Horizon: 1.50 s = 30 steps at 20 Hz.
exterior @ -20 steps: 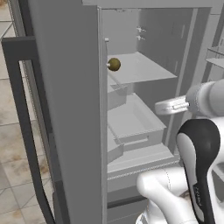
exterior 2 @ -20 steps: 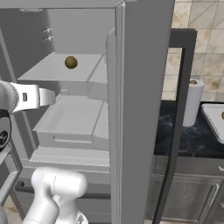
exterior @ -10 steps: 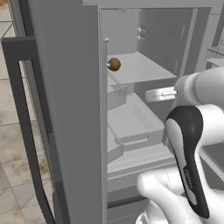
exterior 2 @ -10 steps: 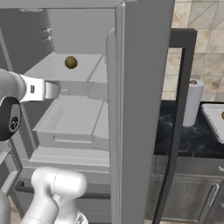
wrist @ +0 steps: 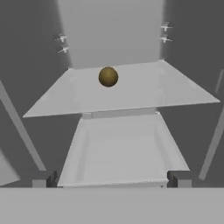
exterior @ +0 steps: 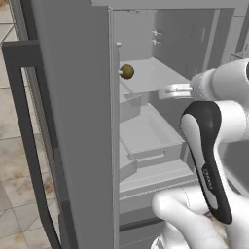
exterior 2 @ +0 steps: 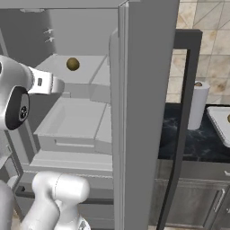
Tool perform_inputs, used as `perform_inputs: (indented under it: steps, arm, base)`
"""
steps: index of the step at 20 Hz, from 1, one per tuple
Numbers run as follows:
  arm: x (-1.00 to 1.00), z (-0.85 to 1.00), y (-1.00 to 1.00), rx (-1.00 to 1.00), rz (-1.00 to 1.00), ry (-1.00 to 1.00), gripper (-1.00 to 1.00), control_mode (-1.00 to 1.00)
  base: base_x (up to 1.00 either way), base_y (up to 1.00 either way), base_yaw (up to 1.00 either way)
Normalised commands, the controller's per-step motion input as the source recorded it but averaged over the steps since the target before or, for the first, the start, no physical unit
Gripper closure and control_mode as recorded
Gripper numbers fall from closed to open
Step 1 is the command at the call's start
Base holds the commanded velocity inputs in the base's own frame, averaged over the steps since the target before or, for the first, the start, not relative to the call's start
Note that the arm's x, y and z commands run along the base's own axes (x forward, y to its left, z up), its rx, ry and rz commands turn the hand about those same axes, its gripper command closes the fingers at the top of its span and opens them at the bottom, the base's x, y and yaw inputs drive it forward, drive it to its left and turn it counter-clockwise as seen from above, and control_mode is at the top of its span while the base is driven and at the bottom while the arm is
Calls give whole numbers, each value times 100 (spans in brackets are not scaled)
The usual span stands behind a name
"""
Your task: Place one potato and one chicken drumstick in each tupperware on the nearby counter, to pack two identical lunches.
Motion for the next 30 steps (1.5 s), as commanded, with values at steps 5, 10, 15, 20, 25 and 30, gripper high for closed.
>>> perform_inputs:
  steps: [5, 10, 15, 20, 25, 30]
  arm:
    - [56, 4, 3, 0, 0, 17, -100, -100]
    - [61, 0, 22, 0, 0, 5, -100, -100]
    - [59, -3, 27, 0, 0, 0, -100, -100]
    - [53, -6, 5, 0, 0, 0, -100, -100]
    - [55, -3, 0, 0, 0, 0, -100, -100]
    - [55, -19, 1, 0, 0, -2, -100, -100]
  base:
    - [0, 0, 0]
    - [0, 0, 0]
    - [0, 0, 0]
    - [0, 0, 0]
    - [0, 0, 0]
    - [0, 0, 0]
